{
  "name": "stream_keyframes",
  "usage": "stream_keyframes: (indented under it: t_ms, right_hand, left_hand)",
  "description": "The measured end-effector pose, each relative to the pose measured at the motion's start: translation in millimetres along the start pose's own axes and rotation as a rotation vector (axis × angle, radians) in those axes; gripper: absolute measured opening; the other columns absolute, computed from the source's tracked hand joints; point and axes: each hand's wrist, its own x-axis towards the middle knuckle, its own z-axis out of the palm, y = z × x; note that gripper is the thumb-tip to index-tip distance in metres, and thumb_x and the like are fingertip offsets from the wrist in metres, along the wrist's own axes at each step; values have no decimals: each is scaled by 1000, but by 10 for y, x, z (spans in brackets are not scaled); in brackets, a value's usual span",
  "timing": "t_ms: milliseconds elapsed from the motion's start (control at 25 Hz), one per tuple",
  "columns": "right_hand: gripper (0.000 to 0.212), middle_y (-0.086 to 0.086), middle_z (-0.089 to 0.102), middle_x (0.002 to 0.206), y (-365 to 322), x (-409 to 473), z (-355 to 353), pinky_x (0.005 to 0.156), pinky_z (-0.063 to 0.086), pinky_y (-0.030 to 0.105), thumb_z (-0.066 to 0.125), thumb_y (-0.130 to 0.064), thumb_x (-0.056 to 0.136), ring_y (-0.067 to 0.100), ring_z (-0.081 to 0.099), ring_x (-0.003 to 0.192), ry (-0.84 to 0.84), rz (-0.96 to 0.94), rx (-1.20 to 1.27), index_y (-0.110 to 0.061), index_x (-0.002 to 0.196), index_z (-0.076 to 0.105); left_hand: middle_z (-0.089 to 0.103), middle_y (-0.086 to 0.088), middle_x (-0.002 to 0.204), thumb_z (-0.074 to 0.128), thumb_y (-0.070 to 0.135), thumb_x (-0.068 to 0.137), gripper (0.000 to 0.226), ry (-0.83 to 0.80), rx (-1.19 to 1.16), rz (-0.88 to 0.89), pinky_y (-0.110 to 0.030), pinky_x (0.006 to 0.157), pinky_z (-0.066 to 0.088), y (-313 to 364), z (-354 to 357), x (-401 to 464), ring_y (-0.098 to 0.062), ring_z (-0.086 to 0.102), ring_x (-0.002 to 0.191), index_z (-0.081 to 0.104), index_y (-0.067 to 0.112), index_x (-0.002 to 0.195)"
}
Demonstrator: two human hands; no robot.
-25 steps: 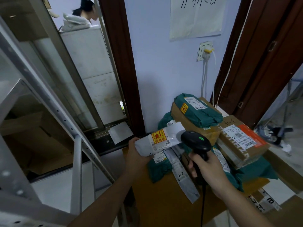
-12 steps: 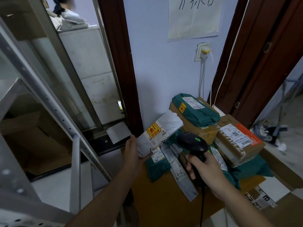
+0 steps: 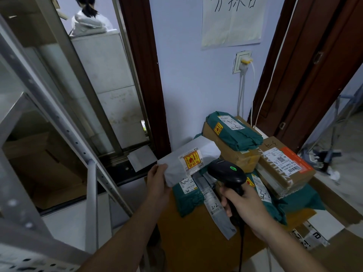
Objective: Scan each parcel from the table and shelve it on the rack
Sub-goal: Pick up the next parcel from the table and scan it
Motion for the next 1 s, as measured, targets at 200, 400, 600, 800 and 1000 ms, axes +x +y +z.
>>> stream_keyframes:
  t_ms: [200,400,600,800,1000]
  right_hand:
    - [16,13,63,68,-2,-41,7,56,49,29,60,-13,97,20,54,50,-15,2,-5,-9,82,62]
    - [22,13,61,64,26,-72,-32,53,48,29,61,-13,97,21,53,48,-8,20,-13,-4,77,59]
    - [16,13,62,65,42,-69,-70,53,49,29,60,-11,97,23,53,50,26,15,16,-7,82,61]
    - [16,13,62,67,47,-81,-81,54,48,30,59,-11,97,22,53,50,0,12,1,-8,81,61]
    - [13,11,62,67,83,-99,-108,55,48,27,57,-12,98,21,53,51,-21,14,3,-5,89,63]
  left_hand:
    - [57,-12,140,67,8,96,61,-55,40,16,-46,87,60,38,12,-27,-33,62,121,44,20,152]
    - [58,-14,138,64,10,96,54,-62,9,-21,-42,76,62,58,21,-122,-31,64,113,46,14,147]
    - [72,-15,127,62,31,95,48,-87,-114,-218,-35,59,62,37,18,-173,-31,71,102,61,12,139]
    - [73,-14,123,66,37,88,62,-113,-110,-267,-36,61,60,-8,-35,-155,-29,71,90,57,18,147]
    - [57,-15,150,79,41,83,82,-243,-163,-332,-42,72,60,20,-117,-69,-36,69,105,43,32,156]
